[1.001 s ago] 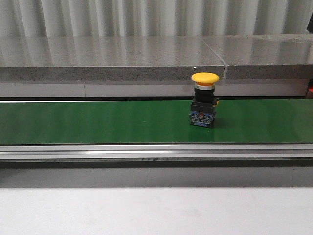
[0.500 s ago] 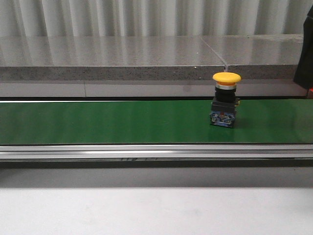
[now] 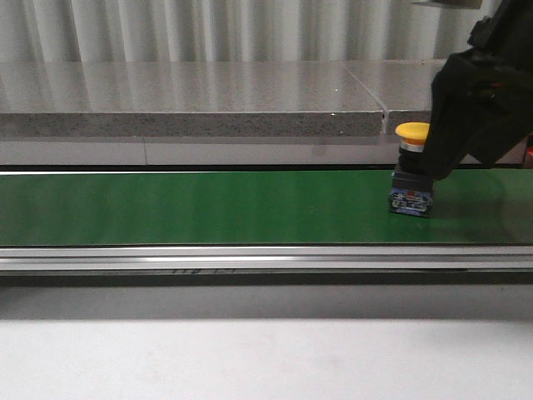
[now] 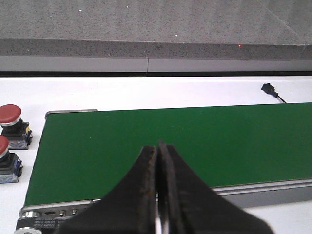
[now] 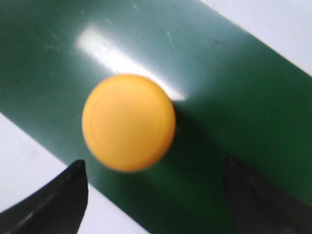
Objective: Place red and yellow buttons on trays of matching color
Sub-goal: 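Move the right gripper onto the yellow button on the belt and grasp, then carry the yellow button with the right gripper into the yellow tray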
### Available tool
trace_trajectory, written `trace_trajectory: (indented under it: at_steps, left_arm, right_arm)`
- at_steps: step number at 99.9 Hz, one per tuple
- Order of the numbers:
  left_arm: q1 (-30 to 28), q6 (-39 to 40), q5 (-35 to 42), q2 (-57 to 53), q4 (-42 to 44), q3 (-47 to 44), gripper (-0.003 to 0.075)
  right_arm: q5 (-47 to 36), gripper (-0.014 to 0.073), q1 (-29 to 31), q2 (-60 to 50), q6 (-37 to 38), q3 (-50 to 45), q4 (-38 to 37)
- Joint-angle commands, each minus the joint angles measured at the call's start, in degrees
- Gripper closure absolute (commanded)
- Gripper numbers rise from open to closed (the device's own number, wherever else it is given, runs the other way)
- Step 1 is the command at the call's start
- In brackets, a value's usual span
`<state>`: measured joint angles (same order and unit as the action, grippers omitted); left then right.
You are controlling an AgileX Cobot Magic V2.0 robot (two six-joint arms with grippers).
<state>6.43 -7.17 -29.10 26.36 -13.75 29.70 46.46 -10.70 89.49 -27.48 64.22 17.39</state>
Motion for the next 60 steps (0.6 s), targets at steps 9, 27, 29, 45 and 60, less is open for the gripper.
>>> trace_trajectory:
  at_steps: [9,27,29,45,60]
  left_arm:
    - [0.3,0.1,3.8,0.2,-0.9,1.6,0.074]
    - [0.3,0.1,3.8,0.2,-0.9,1.6,0.074]
    - [0.3,0.1,3.8,0.2,-0.9,1.6,0.074]
    - [0.3,0.1,3.8,0.2,-0.9,1.6,0.074]
    - [0.3,0.1,3.8,0.2,-0.9,1.6,0.074]
  right_arm:
    - [-7.5,0.0022,-0.3,0.9,-0.8,1.2,1.2]
    - [-8.7,0.005,-0.3,2.0,-0.8,1.2,1.2]
    - [-8.7,0.0069,-0.3,2.0,-0.8,1.2,1.2]
    - [-8.4,0.0329,-0.3,2.0,-0.8,1.2,1.2]
    - [-6.6,0.047,-0.2,1.9,-0.6,1.2,1.2]
